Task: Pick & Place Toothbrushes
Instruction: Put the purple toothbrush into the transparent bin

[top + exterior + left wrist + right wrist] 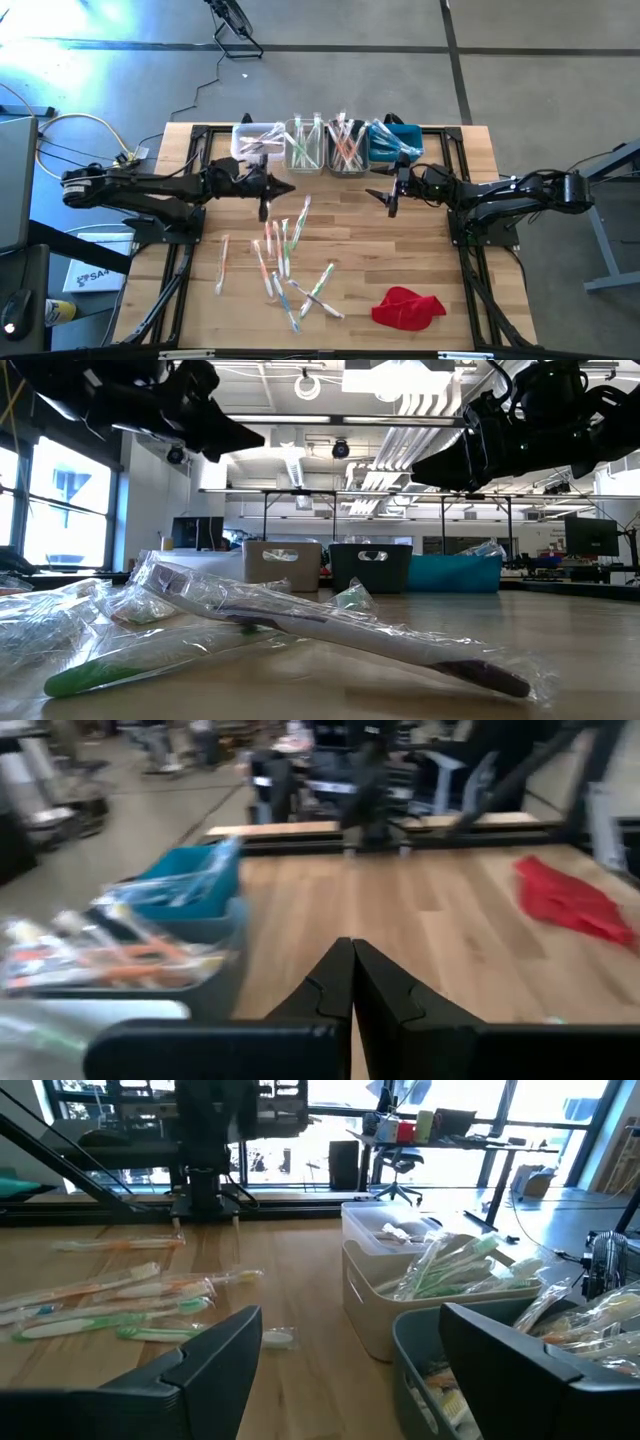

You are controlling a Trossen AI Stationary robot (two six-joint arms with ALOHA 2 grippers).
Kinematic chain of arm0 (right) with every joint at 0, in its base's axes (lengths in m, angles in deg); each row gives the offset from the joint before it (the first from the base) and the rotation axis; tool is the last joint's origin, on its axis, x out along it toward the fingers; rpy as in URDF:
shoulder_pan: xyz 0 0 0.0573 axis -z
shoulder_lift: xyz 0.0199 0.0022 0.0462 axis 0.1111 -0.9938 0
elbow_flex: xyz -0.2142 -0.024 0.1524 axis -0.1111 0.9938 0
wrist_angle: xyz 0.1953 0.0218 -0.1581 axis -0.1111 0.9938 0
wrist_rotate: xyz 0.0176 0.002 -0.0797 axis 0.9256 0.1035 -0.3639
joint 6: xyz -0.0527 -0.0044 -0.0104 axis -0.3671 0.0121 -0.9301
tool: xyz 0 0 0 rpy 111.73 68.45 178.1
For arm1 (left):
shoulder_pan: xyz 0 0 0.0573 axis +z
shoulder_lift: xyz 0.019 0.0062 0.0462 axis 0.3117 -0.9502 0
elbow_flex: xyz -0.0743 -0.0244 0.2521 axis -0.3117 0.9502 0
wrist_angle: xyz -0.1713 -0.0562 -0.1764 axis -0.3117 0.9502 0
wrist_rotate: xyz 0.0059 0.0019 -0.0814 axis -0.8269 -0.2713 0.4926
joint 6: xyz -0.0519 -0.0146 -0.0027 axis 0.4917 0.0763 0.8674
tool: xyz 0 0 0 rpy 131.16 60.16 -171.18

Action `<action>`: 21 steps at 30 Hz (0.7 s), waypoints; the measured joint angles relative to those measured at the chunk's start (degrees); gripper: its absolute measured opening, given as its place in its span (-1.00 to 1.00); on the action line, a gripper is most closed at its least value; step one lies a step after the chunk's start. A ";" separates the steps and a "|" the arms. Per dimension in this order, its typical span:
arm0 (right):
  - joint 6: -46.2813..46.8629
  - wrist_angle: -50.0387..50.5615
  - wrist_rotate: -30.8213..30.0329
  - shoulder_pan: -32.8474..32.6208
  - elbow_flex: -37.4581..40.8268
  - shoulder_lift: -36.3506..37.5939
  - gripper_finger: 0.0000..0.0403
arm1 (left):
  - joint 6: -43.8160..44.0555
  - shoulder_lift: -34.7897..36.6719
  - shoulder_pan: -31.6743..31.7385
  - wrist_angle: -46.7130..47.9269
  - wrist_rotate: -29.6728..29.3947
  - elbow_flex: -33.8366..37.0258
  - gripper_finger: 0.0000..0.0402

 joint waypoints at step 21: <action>0.02 -0.02 0.03 0.00 0.01 0.00 0.48 | -1.00 -1.55 -9.55 2.21 0.24 -2.68 -1.00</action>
